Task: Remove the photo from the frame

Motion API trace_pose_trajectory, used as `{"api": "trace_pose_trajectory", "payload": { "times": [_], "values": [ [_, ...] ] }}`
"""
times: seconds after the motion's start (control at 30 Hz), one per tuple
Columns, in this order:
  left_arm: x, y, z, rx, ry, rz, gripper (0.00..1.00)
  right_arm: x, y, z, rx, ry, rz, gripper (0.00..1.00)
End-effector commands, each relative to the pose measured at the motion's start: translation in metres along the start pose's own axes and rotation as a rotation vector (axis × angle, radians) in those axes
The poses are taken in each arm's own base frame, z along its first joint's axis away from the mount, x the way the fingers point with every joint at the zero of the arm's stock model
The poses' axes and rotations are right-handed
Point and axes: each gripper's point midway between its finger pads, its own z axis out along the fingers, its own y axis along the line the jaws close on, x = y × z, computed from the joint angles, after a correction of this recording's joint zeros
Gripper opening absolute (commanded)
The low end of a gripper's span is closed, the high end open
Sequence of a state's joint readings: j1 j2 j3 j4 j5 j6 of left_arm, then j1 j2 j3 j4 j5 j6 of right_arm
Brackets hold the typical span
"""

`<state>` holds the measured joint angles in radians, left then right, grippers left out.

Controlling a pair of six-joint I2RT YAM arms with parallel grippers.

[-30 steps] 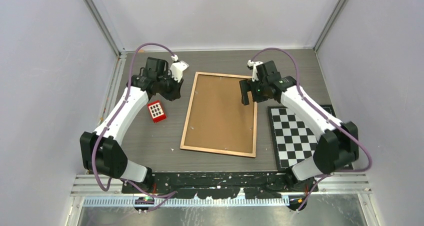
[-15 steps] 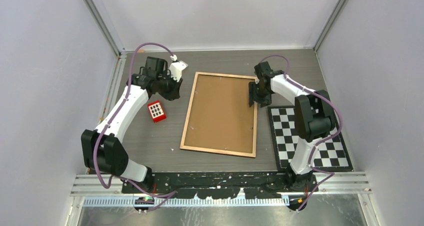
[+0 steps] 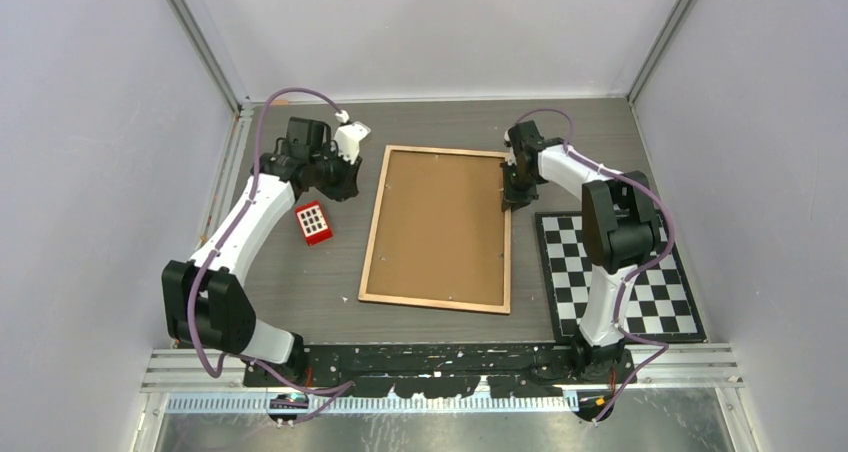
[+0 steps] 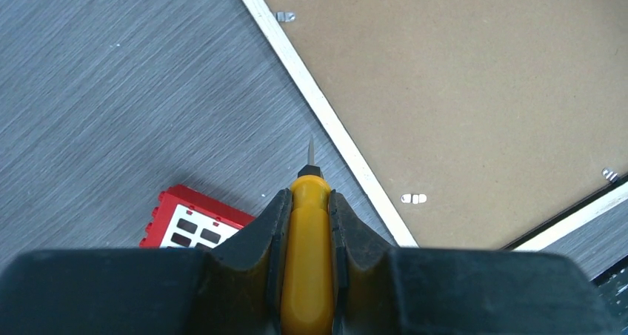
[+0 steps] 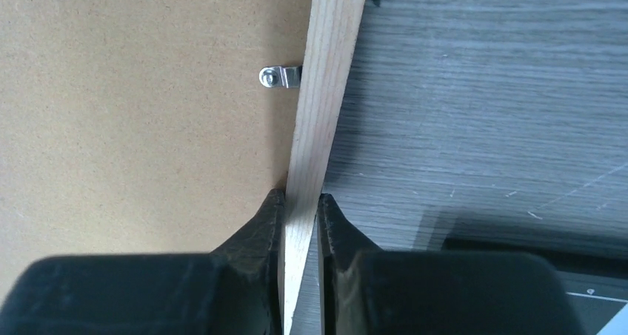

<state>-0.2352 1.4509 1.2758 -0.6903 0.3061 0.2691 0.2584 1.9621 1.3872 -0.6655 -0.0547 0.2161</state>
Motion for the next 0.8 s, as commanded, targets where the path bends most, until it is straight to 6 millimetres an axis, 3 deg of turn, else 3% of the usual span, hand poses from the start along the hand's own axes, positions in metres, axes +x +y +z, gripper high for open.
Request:
{"api": "trace_pose_trajectory", "payload": {
  "times": [0.0, 0.07, 0.27, 0.77],
  "values": [
    [-0.009, -0.006, 0.0, 0.037, -0.096, 0.109, 0.0, 0.028, 0.018, 0.015, -0.053, 0.066, -0.136, 0.1],
    [-0.006, -0.005, 0.006, 0.034, -0.107, 0.138, 0.0, 0.041, 0.023, 0.014, -0.067, 0.088, -0.17, 0.01],
    [-0.002, -0.006, 0.024, 0.019, -0.095, 0.183, 0.0, 0.068, 0.031, 0.012, -0.076, 0.121, -0.212, 0.01],
    [0.024, 0.007, 0.064, -0.022, 0.089, 0.25, 0.0, 0.084, 0.028, 0.014, -0.068, 0.161, -0.17, 0.01]
  ]
}}
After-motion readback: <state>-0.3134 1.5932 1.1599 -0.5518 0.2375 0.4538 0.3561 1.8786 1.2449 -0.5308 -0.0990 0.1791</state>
